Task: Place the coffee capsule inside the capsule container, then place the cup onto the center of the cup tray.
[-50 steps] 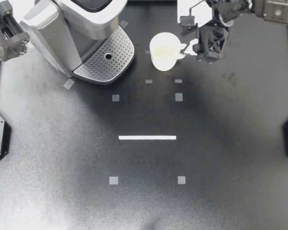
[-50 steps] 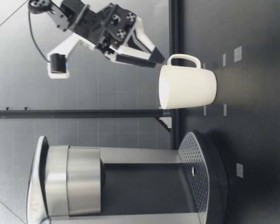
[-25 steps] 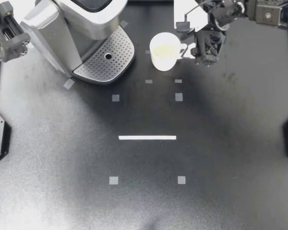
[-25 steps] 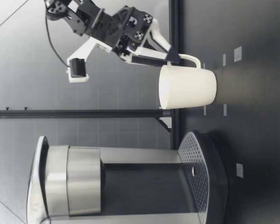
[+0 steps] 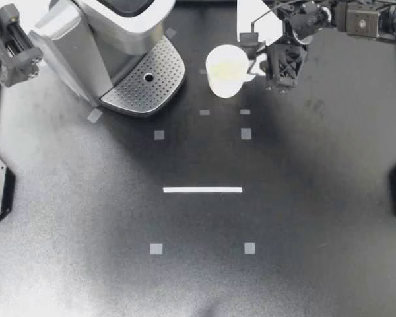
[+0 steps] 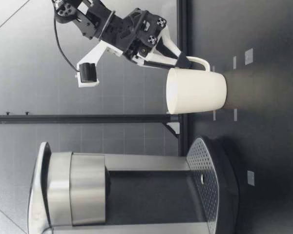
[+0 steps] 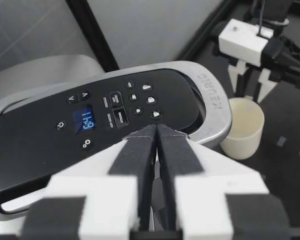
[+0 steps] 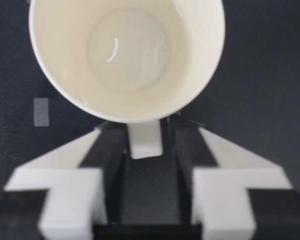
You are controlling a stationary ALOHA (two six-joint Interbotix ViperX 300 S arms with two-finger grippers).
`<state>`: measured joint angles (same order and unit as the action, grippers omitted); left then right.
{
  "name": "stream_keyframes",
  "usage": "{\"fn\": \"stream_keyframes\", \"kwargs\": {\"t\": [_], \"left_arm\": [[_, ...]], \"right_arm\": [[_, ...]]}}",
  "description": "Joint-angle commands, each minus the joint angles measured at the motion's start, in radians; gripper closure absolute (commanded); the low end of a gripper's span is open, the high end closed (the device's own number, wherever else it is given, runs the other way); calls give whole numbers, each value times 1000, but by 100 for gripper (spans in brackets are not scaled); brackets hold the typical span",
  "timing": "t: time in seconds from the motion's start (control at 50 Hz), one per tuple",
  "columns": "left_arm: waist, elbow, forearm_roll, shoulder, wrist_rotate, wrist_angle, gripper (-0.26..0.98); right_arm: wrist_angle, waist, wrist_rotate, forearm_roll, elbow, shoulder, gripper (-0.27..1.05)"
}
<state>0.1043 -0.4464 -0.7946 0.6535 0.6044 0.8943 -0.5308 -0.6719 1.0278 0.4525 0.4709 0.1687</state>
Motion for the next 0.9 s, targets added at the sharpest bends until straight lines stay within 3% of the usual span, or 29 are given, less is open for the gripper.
{"fn": "stream_keyframes", "kwargs": {"t": [0.0,0.54,0.88], "left_arm": [[0,9,-5,5,2,-8,59],[0,6,-14,6,2,-28,59],[0,-6,-15,15,3,-38,59]], "right_arm": [[6,-8,2,2,-9,-17,46],[5,3,0,67,20,-49,49],[0,8,-3,120,14,-86,64]]}}
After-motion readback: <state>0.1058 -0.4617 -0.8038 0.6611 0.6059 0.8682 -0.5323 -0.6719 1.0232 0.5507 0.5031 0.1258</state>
